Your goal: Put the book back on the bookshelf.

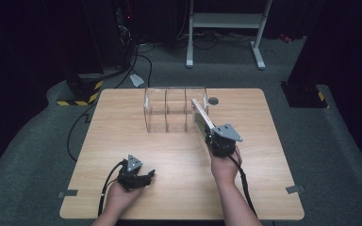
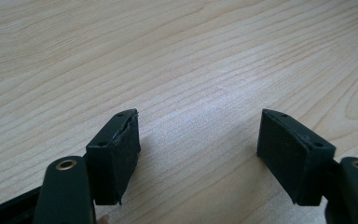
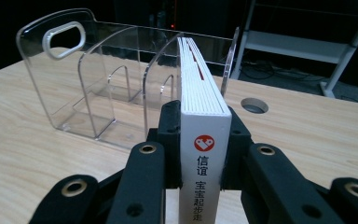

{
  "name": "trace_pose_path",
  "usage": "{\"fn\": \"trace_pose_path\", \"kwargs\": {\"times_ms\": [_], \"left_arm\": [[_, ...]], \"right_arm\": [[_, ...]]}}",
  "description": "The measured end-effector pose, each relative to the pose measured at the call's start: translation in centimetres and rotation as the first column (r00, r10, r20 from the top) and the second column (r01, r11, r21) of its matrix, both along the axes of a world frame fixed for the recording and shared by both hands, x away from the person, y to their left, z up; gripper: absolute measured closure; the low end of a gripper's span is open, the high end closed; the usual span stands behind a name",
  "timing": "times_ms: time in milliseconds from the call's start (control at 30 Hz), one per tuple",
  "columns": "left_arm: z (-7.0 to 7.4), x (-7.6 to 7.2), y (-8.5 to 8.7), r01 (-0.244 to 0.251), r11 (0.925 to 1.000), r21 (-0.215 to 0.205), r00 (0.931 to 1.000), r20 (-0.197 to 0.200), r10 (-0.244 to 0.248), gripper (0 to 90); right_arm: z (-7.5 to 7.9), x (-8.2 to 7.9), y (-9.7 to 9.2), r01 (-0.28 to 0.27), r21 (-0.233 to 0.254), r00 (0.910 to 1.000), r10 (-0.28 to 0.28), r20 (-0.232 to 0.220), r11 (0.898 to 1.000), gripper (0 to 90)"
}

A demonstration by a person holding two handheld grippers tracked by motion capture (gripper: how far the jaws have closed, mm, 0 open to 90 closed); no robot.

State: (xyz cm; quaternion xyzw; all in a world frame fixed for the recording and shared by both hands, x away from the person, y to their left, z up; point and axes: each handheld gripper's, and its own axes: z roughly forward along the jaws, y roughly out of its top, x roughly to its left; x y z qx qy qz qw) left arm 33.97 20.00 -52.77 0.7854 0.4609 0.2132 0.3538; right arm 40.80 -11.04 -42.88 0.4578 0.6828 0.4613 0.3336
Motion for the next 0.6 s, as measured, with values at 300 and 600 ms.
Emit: {"fn": "trace_pose_path", "kwargs": {"times_ms": [300, 600], "left_arm": [[0.0, 0.0, 0.0, -0.002, 1.0, 0.0, 1.0, 0.001, 0.002, 29.6], [0.0, 0.0, 0.0, -0.004, 1.0, -0.001, 1.0, 0.0, 0.004, 29.7]], "right_arm": [[0.2, 1.9, 0.9, 0.023, -0.001, 0.9997, -0.023, 0.005, 1.0, 75.1], [0.2, 4.4, 2.0, 0.048, -0.013, 0.9988, -0.048, 0.007, 0.999, 75.1]]}}
